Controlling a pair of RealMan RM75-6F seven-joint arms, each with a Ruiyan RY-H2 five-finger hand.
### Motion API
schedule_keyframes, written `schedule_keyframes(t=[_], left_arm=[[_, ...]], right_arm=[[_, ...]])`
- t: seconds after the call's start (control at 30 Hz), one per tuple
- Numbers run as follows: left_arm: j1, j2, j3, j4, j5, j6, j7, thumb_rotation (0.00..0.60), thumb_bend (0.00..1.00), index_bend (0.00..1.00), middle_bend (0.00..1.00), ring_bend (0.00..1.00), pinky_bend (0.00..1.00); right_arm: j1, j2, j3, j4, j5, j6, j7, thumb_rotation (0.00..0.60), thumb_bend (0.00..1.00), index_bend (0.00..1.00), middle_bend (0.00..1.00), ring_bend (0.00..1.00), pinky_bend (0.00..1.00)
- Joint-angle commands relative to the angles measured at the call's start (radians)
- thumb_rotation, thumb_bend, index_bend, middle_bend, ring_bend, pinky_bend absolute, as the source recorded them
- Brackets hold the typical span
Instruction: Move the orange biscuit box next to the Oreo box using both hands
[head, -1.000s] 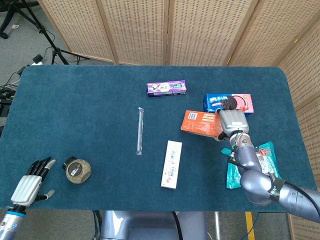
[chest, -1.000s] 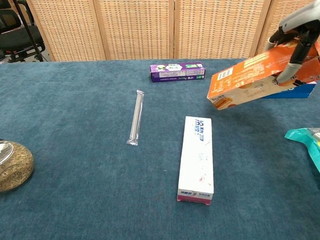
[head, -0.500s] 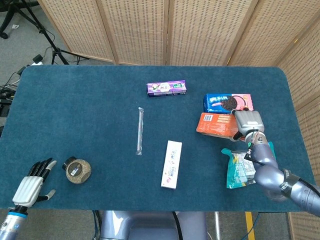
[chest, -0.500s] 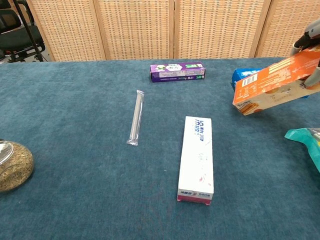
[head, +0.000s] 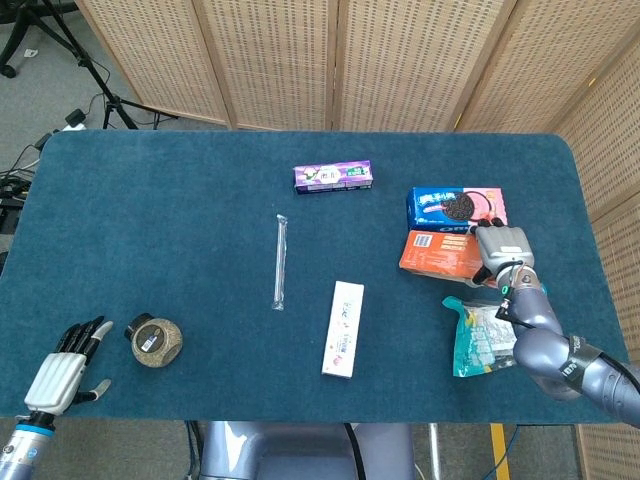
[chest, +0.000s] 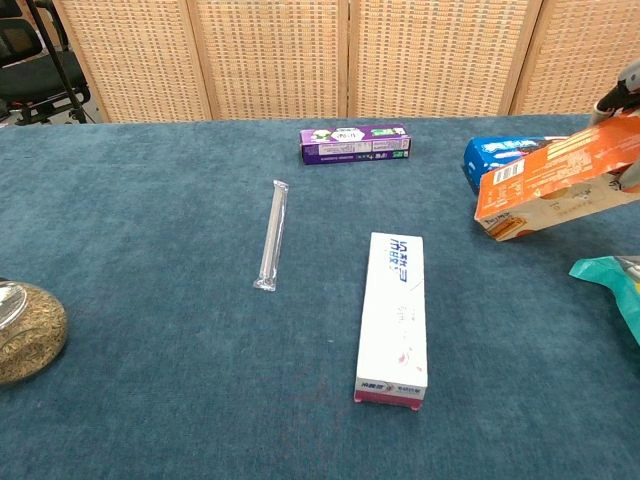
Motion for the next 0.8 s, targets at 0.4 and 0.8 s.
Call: schedule_keyframes(t=[0.4,0.8], left_arm=[[0.000,-0.003,0.000,0.002,0.002,-0.001,-0.002,0.600,0.21,0.00,0.00,0.00,0.00],[0.000,-0.003,0.000,0.003,0.007,0.006,-0.009,0.600,0.21,0.00,0.00,0.00,0.00]], right_arm=[[0.000,-0.033,-0.046,0.034,-0.167,0.044,0.113,0.600,0.13,0.05,0.00,0.00,0.00],[0.009,-0.008,-0.068,-0.013,-0.209,0.079,0.159,0.600,0.13,0.05,0.00,0.00,0.00]])
